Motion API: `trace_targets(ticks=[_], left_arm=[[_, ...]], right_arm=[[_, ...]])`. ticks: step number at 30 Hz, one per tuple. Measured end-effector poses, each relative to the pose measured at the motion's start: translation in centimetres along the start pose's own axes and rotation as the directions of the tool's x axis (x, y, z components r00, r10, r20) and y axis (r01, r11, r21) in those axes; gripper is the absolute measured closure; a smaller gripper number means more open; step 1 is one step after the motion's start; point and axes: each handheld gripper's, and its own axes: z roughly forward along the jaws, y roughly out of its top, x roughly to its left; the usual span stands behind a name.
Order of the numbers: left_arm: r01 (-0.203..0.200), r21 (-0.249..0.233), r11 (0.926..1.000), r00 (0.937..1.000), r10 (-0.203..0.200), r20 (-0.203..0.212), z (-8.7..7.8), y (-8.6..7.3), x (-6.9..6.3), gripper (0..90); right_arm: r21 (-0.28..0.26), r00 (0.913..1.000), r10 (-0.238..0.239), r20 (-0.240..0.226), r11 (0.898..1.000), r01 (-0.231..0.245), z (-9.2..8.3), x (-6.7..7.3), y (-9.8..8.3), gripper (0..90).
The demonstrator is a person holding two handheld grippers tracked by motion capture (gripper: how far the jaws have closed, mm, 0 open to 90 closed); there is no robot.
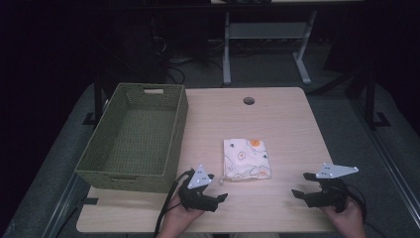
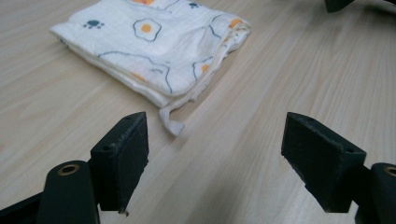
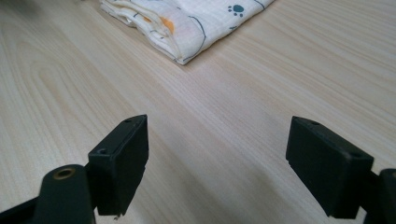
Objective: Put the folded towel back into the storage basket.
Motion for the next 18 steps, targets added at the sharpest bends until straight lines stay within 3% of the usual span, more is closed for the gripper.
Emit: trace_targets(ticks=[9, 13, 18], left_arm=[[-0.03, -0.002, 0.9995, 0.9995, 0.03, -0.002, 0.4, 2.8, 0.4, 22.7], [-0.025, -0.01, 0.9996, 0.9997, 0.025, 0.003, 0.7, 3.7, 0.7, 23.0], [-0.03, 0.001, 0.9996, 0.9994, 0.03, 0.018, 2.3, 5.5, 1.5, 23.1]], right_arm=[[-0.004, 1.0, 0.003, -0.005, 1.0, -0.004, 0.0, -0.1, 0.0, 20.8], [-0.009, 1.0, 0.006, -0.006, 1.0, -0.006, 0.0, -0.1, 0.0, 20.8], [-0.015, 0.9999, 0.01, 0.001, 1.0, -0.01, -0.2, -0.2, 0.1, 20.8]])
